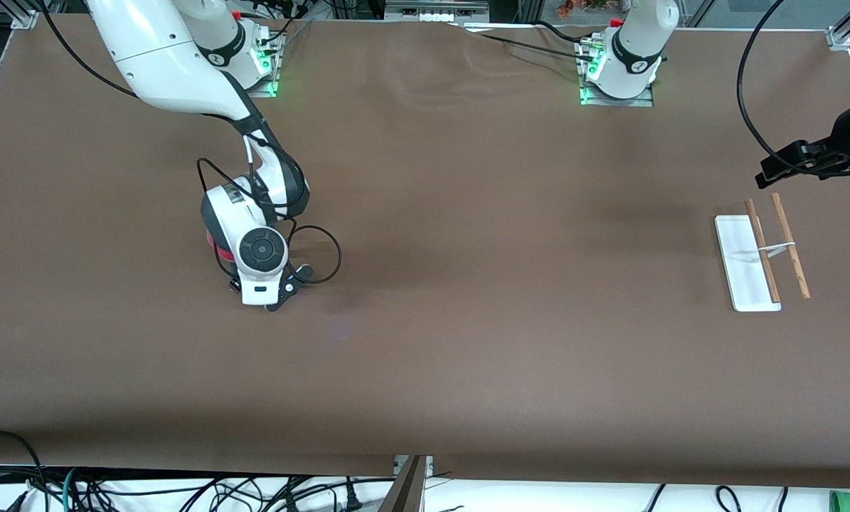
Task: Pass towel and hang on rack
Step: 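Grasp the pink towel with the right gripper and lift it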
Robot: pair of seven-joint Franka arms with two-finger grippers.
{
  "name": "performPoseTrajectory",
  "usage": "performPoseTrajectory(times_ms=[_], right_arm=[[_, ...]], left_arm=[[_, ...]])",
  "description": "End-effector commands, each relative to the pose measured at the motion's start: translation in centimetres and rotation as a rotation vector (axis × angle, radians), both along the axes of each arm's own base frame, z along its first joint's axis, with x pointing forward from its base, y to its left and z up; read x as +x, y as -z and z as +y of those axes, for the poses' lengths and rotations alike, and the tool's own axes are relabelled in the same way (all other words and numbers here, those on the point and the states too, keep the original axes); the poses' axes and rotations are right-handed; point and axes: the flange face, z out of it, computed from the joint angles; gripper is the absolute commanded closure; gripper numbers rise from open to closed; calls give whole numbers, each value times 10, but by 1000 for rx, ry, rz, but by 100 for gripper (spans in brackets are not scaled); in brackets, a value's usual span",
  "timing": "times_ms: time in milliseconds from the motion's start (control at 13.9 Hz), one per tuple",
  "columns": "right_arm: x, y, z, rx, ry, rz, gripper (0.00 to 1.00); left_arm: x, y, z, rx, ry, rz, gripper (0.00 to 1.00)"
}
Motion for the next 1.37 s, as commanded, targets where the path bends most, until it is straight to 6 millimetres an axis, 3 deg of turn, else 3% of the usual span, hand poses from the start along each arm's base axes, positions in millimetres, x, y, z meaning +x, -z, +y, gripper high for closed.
performPoseTrajectory(times_ms=[0,216,433,577,649,866,1299], right_arm=[[-6,-8,-2,-1,-40,1,25],[-6,-10,-4,0,-58,16,55],[-5,-16,-3,0,-56,10,62],[0,-33,0,15,-46,-19,62],[2,-41,1,30,-34,-28,65],[3,-56,7,45,-13,-26,100],[-1,-48,7,45,-5,6,100]], left_arm=[[5,-3,-13,-13,44,13,0],[4,-3,-19,-9,56,19,0],[11,18,-57,46,136,61,0],[7,-3,-86,115,198,16,0],[6,-9,-88,108,201,10,0],[0,-5,-88,98,200,64,0],[1,-8,-89,85,204,55,0]])
